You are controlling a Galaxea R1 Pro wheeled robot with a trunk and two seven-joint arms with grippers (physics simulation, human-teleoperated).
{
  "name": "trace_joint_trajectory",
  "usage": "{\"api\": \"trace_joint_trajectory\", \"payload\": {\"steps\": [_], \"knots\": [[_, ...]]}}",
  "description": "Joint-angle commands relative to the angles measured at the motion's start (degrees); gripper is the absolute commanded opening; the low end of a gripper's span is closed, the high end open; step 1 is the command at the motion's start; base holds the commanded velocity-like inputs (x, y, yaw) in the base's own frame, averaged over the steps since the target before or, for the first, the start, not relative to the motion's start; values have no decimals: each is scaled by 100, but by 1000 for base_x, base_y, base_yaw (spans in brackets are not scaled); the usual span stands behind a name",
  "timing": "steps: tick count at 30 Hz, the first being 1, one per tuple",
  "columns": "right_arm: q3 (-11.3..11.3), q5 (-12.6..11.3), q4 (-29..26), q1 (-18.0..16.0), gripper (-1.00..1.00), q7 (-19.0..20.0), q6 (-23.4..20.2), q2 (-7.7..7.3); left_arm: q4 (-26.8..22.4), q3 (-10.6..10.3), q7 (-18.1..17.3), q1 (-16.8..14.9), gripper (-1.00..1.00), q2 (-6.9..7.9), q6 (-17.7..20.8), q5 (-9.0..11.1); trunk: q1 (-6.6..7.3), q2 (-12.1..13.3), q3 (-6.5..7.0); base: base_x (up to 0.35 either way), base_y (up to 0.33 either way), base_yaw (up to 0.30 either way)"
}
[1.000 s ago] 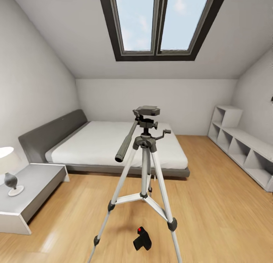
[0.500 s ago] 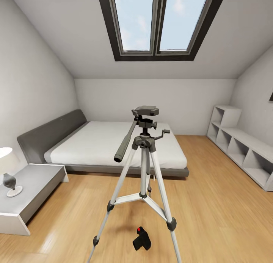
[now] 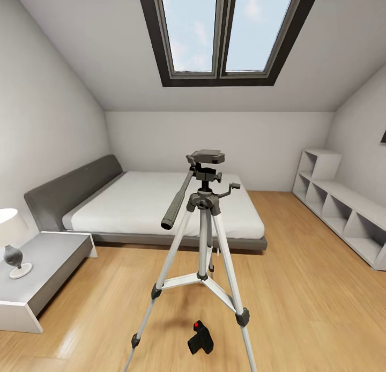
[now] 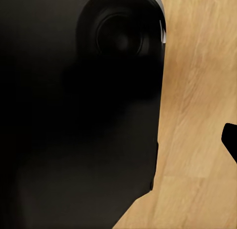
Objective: Attach the digital camera to the camera tripod in the bedroom.
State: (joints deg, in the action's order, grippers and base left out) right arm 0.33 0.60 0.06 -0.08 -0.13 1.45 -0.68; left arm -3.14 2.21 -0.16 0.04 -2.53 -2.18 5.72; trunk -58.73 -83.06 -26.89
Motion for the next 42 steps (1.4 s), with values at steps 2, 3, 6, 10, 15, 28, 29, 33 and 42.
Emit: {"api": "trace_joint_trajectory", "payload": {"steps": [2, 3, 6, 10, 15, 28, 29, 33, 42], "knots": [[2, 8, 0, -1, 100, 1, 14, 2, -3, 17, -2, 1, 100, -2, -10, 52, 0, -2, -4, 0, 0, 0], [5, 9, -1, -1, 100, 2, 14, 4, -3, 17, -2, 1, 100, -2, -10, 52, 0, -2, -4, 0, 0, 0], [6, 10, 1, -1, 100, 3, 13, 5, -3, 17, -2, -2, 100, -2, -10, 52, 0, -2, -4, 0, 0, 0], [2, 0, 0, -1, 100, -11, 15, 4, -3, 17, -2, -2, 100, -2, -10, 52, 0, -2, -4, 0, 0, 0], [-7, -24, 2, -1, 100, -23, 19, -6, -3, 17, -2, 2, 100, -2, -10, 52, 0, -2, -4, 0, 0, 0], [111, 248, -1693, -1, 100, 11, -184, -181, -3, 17, -2, -1, 100, -2, -10, 52, 0, -2, -4, 0, 0, 0], [115, 255, -1978, -1, 100, 13, -278, -195, -3, 17, -2, -1, 100, -2, -10, 52, 0, -2, -4, 0, 0, 0], [116, 283, -3067, -1, 100, 20, -993, -225, -3, 17, -2, -2, 100, -2, -10, 52, 0, -2, -4, 0, 0, 0], [39, 323, -5169, -1, 100, 71, -3513, -256, -3, 17, -2, 0, 100, -2, -10, 52, 0, -2, -4, 0, 0, 0]]}}
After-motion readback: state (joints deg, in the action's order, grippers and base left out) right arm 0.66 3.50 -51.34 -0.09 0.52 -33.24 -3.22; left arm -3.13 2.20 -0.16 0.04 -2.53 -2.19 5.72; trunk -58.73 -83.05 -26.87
